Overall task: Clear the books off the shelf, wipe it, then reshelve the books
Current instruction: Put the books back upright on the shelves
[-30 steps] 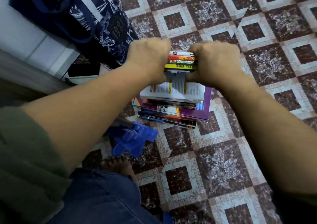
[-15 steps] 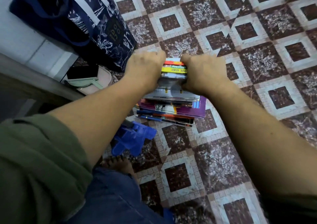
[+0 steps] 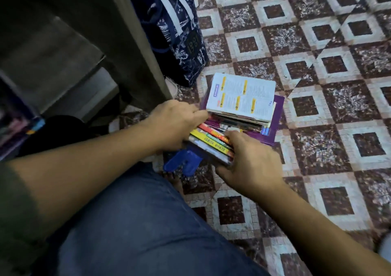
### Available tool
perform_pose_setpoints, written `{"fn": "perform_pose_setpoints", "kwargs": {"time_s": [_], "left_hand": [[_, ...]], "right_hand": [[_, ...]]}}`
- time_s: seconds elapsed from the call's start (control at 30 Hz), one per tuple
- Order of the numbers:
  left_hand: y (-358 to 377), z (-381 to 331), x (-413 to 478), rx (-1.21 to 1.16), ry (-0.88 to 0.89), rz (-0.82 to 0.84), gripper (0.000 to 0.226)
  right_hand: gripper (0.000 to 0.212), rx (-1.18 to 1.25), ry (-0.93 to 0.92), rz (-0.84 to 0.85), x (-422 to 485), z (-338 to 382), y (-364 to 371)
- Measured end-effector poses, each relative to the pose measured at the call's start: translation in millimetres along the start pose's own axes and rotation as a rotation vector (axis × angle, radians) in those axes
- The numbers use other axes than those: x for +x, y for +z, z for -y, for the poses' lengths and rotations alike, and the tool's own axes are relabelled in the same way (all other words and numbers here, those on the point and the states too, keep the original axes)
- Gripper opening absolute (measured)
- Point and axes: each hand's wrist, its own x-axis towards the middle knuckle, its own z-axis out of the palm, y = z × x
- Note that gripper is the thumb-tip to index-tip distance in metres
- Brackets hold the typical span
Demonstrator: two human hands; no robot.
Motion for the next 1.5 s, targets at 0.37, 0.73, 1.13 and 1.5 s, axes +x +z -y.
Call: {"fn": "perform_pose_setpoints", "kwargs": {"time_s": [0.37,0.73,1.13,1.5], "left_hand": [[-70,27,-168,-0.166,-0.532,-0.125,0.029],[-82,44,-226,0.213,-0.779,-0.486,0.036],[-28,115,-276,0.116,-1.174,-0.011,0.103],[-11,121,-269,0.246,-1.195,-0.098,0.097]], "right_hand": [[0.079,0.497,-0.24,-0.254,-14,87,6],[0.054,0.117,-0.811,-0.695,44,182,-13],[0.036,-0.254,-1.001,-0.819,190,229,37],[0.086,-0.424,-0.892,-0.232,243,243,59]]}}
